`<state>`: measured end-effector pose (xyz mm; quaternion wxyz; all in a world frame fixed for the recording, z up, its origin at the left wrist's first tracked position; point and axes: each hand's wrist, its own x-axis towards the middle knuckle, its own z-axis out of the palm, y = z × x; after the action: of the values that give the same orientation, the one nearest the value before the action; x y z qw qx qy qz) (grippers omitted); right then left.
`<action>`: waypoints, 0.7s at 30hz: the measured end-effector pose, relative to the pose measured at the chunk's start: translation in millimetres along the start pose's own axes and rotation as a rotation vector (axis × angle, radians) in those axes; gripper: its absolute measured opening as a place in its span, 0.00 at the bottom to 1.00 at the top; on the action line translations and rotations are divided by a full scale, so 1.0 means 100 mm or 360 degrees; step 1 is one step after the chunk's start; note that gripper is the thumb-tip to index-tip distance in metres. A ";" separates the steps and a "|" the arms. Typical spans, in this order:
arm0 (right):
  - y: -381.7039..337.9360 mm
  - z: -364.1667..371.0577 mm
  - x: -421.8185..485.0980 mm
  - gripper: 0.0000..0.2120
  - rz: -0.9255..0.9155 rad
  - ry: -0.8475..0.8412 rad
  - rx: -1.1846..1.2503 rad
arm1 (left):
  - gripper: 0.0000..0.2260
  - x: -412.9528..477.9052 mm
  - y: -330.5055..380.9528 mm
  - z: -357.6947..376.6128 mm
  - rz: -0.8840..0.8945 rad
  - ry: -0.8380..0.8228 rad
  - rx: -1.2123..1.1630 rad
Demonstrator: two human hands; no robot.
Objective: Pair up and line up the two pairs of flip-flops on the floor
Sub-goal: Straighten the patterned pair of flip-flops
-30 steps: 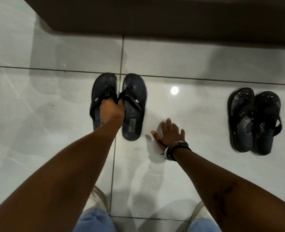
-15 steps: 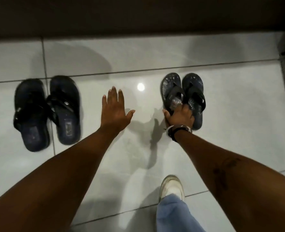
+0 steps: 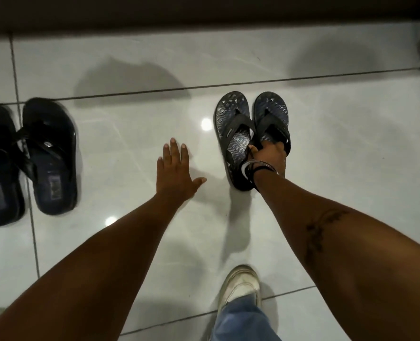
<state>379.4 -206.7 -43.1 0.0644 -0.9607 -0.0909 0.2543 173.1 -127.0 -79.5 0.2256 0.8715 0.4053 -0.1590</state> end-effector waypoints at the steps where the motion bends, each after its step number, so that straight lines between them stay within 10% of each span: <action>1: 0.00 -0.01 0.01 0.20 0.0003 0.0007 0.0002 | 0.48 0.01 0.01 -0.02 0.0002 -0.0016 0.0007; 21: -0.37 -0.06 0.29 0.13 -0.0110 0.0194 0.0151 | 0.49 0.08 0.08 -0.11 -0.0027 -0.0138 0.0138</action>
<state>401.9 -164.7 -45.1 0.1241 -0.9665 -0.1077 0.1970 185.8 -120.9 -71.9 0.2037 0.8693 0.3953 -0.2158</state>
